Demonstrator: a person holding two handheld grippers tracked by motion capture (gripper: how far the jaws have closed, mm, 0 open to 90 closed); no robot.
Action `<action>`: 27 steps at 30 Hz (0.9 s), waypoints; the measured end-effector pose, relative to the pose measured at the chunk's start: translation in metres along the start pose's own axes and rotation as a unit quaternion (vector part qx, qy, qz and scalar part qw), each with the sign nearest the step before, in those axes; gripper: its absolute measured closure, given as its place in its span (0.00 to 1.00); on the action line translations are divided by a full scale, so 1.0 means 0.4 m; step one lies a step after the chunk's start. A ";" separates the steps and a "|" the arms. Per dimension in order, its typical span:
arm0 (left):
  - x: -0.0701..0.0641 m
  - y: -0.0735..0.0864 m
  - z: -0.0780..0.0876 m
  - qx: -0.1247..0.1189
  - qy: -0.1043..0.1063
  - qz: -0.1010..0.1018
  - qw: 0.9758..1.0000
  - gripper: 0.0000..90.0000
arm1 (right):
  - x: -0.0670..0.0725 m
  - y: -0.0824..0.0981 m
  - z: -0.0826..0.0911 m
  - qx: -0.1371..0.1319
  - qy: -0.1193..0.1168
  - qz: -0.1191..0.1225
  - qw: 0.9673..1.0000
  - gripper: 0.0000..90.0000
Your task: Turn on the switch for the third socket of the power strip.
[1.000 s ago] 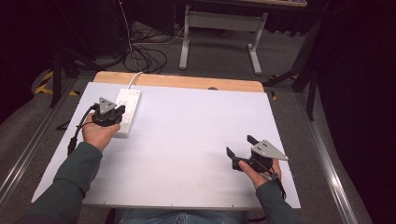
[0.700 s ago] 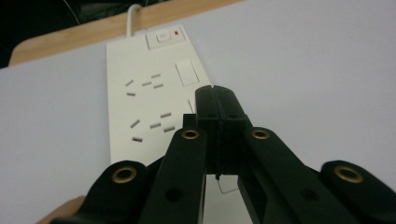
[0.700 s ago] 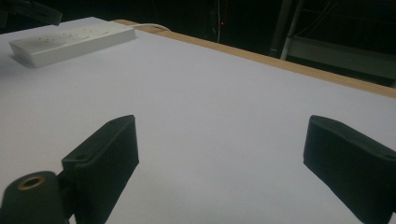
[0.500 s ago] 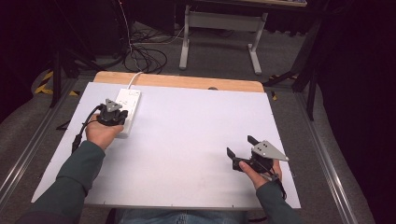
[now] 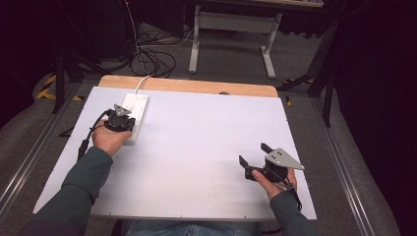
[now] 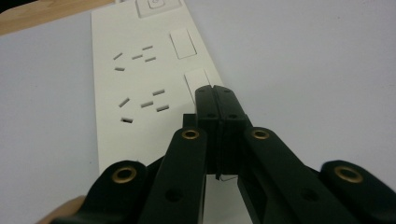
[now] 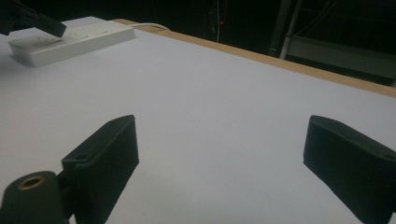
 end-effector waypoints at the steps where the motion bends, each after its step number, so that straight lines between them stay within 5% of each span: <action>1: -0.001 0.001 -0.001 0.001 0.000 0.000 1.000 1.00 | 0.000 0.000 0.000 0.000 0.000 0.000 1.000 0.12; 27: -0.009 0.011 -0.009 0.010 -0.007 -0.024 1.000 1.00 | 0.001 -0.001 0.001 -0.001 -0.002 0.001 1.000 0.12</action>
Point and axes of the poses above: each handheld gripper's, and its own axes: z roughly backward along the jaws, y roughly out of its underside, x roughly to its left, the point moved 6 cm from there along -z, roughly forward along the jaws, and after that the axes turned 2 degrees about -y, right-handed, at the moved point
